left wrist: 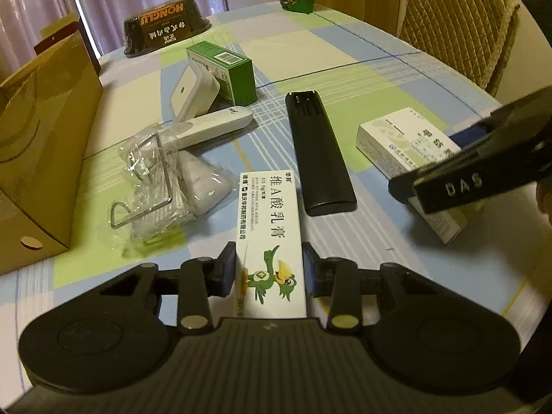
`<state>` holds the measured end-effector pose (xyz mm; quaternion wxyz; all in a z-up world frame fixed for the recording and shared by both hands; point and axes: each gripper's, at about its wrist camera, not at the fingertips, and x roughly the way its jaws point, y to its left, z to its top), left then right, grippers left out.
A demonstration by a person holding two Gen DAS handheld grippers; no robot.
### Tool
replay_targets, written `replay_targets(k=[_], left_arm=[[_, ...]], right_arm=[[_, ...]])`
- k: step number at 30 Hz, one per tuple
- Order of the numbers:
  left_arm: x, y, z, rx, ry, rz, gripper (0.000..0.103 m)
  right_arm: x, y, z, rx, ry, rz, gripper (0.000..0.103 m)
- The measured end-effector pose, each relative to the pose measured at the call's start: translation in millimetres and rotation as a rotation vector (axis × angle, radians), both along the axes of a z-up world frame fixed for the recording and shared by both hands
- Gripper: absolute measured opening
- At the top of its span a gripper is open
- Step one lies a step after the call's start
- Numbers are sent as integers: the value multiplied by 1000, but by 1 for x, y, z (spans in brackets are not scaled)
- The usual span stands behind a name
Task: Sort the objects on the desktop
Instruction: 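Lift both held medicine boxes and carry them toward the cardboard box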
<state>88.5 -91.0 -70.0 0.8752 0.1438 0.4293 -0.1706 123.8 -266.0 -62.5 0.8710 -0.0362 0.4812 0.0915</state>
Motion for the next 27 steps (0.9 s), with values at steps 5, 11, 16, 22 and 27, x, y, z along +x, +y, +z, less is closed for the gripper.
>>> replay_targets(k=[5,11,16,22,27], left_arm=[[-9,5,10,-5,-12,3,33],[-24,19,26,-15,-26,28,33],[-40,35,41,-36,-43,61,33],[-56,60,62,-71,-72,116,33],[-67,85,77,-81,-95,176,33]], right_arm=[[-9,1,11,-1,-40,4,72],[-26,10,23,-1,-57,14,72],[-49,26,32,21,-66,17,72],[-74,53,38,16,-77,64,72],[-85,68,47,16,-88,95,72]])
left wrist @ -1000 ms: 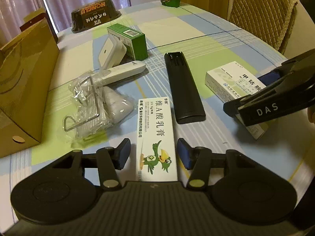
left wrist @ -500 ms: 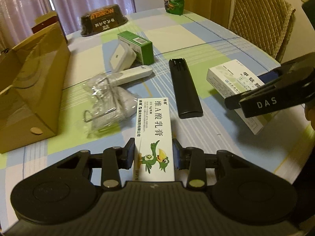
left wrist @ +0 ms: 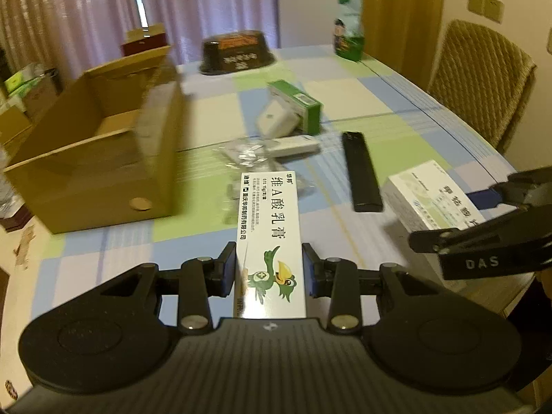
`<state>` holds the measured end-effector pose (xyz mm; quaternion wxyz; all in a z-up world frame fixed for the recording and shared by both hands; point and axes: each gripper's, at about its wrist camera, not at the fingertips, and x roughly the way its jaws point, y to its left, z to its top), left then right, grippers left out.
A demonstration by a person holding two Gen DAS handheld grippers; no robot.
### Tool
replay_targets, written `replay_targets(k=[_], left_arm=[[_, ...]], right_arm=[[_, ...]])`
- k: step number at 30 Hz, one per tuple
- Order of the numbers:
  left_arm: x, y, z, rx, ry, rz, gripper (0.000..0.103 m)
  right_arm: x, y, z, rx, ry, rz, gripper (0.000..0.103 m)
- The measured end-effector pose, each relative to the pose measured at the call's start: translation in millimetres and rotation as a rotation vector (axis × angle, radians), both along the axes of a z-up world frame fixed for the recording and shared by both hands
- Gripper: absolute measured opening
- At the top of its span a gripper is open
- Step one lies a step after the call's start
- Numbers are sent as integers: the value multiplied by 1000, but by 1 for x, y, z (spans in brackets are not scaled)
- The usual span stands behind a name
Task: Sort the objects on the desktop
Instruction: 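Lift both held medicine boxes and carry them toward the cardboard box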
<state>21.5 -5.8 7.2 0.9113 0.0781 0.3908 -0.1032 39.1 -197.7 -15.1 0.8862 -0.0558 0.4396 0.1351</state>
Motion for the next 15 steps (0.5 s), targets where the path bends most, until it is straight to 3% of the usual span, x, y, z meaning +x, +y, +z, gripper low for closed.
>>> replay_targets(k=[15], left_arm=[[-18,40,39,-21,-71,94,33]], right_arm=[[-2,46,43,35,-96,92,72]])
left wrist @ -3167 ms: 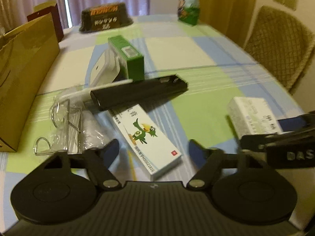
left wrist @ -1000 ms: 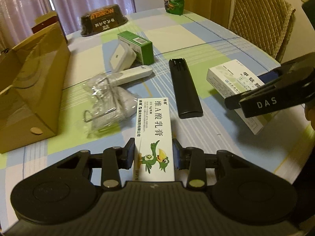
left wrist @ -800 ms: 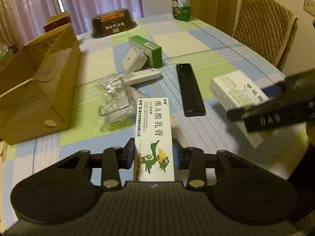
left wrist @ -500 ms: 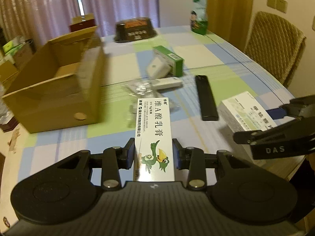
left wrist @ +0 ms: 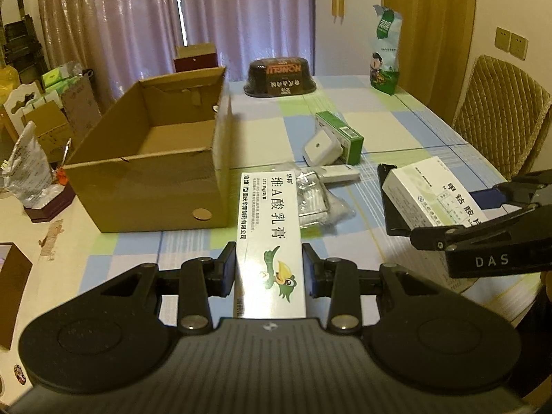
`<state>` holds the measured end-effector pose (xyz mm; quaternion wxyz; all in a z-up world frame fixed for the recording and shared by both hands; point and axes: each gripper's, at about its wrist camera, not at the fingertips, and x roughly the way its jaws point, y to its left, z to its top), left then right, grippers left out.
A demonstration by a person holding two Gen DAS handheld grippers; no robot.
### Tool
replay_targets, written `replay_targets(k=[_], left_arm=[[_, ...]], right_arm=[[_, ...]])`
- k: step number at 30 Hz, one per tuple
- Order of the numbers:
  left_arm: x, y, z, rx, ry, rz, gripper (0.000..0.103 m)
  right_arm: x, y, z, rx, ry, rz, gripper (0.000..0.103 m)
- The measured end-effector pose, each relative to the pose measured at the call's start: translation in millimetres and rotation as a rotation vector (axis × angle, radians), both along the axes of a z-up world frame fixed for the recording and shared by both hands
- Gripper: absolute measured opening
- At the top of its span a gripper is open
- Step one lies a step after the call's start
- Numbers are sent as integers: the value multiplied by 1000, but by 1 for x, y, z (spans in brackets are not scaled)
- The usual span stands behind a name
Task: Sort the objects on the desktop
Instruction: 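Lift both held medicine boxes and carry them toward the cardboard box, then lower the green-bird cream box into the cardboard box and open the left tool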
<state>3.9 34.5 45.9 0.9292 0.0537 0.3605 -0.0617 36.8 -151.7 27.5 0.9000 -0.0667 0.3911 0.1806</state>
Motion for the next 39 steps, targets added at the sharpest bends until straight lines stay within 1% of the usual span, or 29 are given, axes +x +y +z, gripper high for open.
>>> replay_targets(k=[9,16,25,35,39], left_arm=[[8,23,19,-11,-34,36,33],[37,56,39,0,-67,74,33],[85,98,54,-3,-90,117,33],[125,134,57,-9,-95,142,33],[141,145,57,-1,-94,142,33]], right_arm=[[15,33,37,32,-67,63,72],[48,76,59,68,-102,128,72],[100,131,65,82,-114,190,72],[143,171,68,82,-130,225,72],[161,184,64,90,-119,221,72]])
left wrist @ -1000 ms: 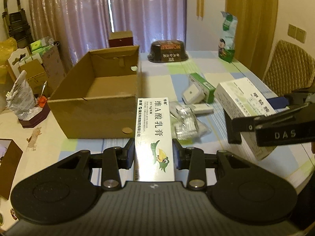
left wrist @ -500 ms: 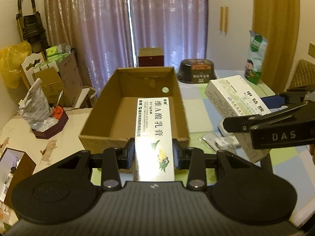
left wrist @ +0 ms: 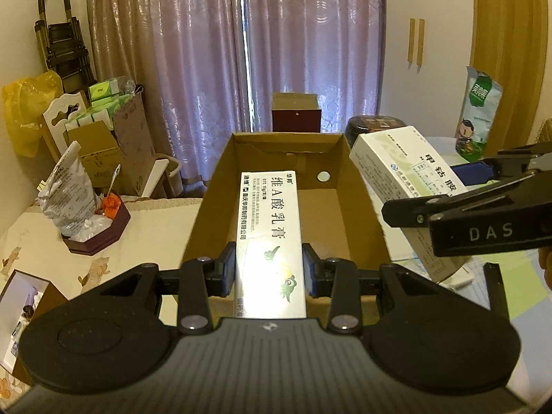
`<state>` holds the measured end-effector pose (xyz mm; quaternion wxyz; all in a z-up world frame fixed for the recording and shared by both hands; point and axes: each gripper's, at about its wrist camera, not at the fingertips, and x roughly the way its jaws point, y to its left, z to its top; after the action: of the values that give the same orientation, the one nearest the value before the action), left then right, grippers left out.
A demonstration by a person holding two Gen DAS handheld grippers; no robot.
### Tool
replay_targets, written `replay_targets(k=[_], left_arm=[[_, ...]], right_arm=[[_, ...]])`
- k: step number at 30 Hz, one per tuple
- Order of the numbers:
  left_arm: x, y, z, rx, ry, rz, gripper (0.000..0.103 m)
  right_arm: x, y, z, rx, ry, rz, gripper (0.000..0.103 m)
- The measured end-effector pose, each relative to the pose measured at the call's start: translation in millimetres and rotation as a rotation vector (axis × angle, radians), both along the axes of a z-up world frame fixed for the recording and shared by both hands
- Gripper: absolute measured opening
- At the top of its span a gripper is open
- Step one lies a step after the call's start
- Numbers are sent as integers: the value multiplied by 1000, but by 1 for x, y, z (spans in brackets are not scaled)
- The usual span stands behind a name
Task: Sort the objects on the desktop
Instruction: 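Lower the green-bird cream box into the cardboard box and open the left tool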
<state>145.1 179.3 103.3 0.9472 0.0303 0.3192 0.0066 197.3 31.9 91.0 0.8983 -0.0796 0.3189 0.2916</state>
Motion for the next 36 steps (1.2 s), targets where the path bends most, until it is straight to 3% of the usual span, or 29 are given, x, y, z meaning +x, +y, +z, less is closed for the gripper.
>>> replay_targets(k=[15,36], left_arm=[[39,16,-22,-1,39,-2,33],[66,32,-44,-2,66,12,33]], right_arm=[[30,25,-27,-17,54,8,72],[46,38,-45,-47,53,8,72]])
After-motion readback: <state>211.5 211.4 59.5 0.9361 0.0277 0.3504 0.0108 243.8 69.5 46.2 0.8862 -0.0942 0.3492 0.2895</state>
